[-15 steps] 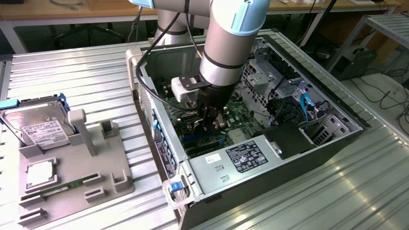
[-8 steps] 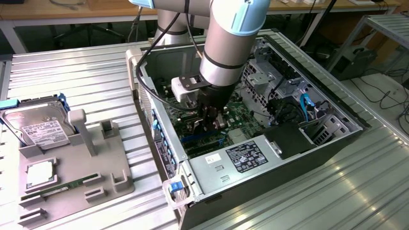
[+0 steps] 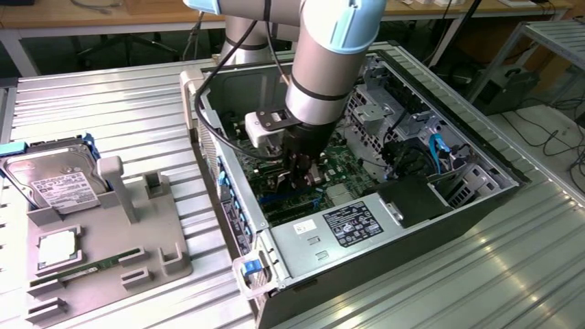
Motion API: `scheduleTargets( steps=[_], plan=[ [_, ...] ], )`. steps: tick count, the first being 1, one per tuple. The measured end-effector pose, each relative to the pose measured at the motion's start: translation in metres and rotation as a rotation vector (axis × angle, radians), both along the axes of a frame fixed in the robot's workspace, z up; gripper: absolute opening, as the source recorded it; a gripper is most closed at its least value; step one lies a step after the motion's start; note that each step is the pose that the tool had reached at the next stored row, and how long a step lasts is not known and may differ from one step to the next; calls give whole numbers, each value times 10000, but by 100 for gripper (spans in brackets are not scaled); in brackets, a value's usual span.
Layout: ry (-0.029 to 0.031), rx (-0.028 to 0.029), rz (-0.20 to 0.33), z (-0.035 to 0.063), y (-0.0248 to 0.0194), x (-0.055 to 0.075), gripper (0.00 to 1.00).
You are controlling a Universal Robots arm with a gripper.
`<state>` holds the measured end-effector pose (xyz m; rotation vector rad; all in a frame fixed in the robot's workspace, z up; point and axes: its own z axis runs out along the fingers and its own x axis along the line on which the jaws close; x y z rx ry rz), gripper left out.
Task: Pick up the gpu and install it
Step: 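Insert the gpu into the slot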
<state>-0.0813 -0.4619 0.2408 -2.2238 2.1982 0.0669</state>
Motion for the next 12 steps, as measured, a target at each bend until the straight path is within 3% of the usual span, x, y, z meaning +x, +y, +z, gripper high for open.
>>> scheduleTargets(
  steps=[12],
  plan=[
    [0, 0, -2, -43, 0, 0, 27]
  ],
)
